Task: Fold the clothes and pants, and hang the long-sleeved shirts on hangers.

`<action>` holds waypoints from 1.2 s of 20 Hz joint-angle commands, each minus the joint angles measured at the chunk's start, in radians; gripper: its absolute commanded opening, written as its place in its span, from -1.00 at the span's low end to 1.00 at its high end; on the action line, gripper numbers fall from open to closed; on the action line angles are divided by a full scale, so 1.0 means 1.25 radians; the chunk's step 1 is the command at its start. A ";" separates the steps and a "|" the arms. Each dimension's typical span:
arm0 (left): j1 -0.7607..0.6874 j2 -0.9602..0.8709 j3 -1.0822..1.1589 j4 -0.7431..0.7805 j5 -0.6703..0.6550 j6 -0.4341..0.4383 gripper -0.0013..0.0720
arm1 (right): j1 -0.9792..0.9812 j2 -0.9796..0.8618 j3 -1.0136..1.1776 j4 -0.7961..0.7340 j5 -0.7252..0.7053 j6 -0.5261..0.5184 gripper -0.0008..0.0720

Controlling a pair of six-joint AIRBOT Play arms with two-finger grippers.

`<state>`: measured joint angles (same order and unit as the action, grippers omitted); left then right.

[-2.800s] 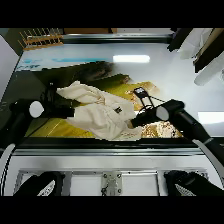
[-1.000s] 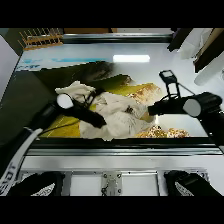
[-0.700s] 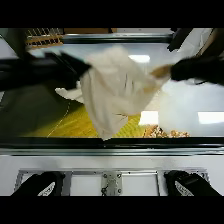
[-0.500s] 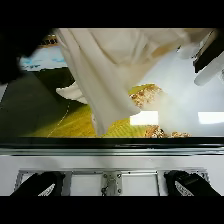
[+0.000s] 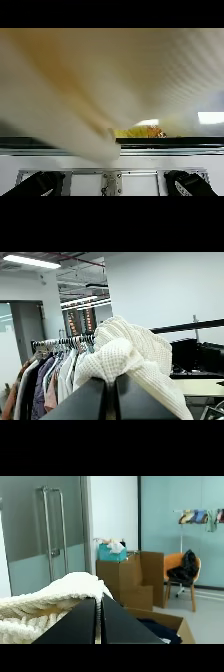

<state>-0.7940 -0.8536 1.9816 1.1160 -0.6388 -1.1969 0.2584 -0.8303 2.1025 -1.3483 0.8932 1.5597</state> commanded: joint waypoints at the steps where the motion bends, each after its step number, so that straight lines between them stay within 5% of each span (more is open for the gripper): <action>1: 0.007 0.056 -0.098 0.123 0.064 -0.086 -0.91 | -0.001 -0.003 -0.010 0.025 -0.005 0.000 -0.93; 4: 0.154 0.085 -0.205 0.288 -0.029 -0.334 -0.91 | 0.000 -0.057 -0.061 0.041 0.043 0.017 -0.93; 6: 0.309 0.081 -0.280 0.304 -0.152 -0.428 -0.91 | 0.000 -0.123 -0.095 0.041 0.078 0.025 -0.93; 9: 0.515 0.024 -0.388 0.281 -0.248 -0.439 -0.91 | 0.001 -0.287 -0.100 0.041 0.089 0.036 -0.93; 13: 0.664 -0.149 -0.469 0.124 -0.014 -0.336 -0.91 | 0.001 -0.560 -0.095 0.042 -0.216 0.036 -0.93; 14: 0.678 -0.211 -0.459 0.111 0.040 -0.330 -0.91 | 0.001 -0.618 -0.083 0.046 -0.283 0.036 -0.76; 15: 0.688 -0.276 -0.427 0.112 0.049 -0.330 -0.72 | 0.000 -0.671 -0.063 0.070 -0.322 0.036 0.01; 16: 0.697 -0.336 -0.388 0.111 0.035 -0.334 0.22 | -0.002 -0.706 -0.048 0.078 -0.329 0.036 0.70; 17: 0.709 -0.391 -0.342 0.112 -0.007 -0.340 0.88 | -0.008 -0.722 -0.045 0.077 -0.325 0.036 0.87; 21: 0.786 -0.504 -0.224 0.112 -0.215 -0.374 0.91 | -0.068 -0.684 -0.045 0.052 -0.205 0.015 0.83; 23: 0.831 -0.510 -0.229 0.112 -0.313 -0.374 0.90 | -0.115 -0.641 -0.051 0.040 -0.075 0.014 0.44; 24: 0.851 -0.504 -0.253 0.112 -0.350 -0.368 0.91 | -0.138 -0.616 -0.072 0.040 -0.015 -0.002 0.44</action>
<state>0.1978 -1.4452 1.6611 1.2621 -0.8967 -1.6566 0.1509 -1.6478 2.0335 -1.2846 0.6888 1.5852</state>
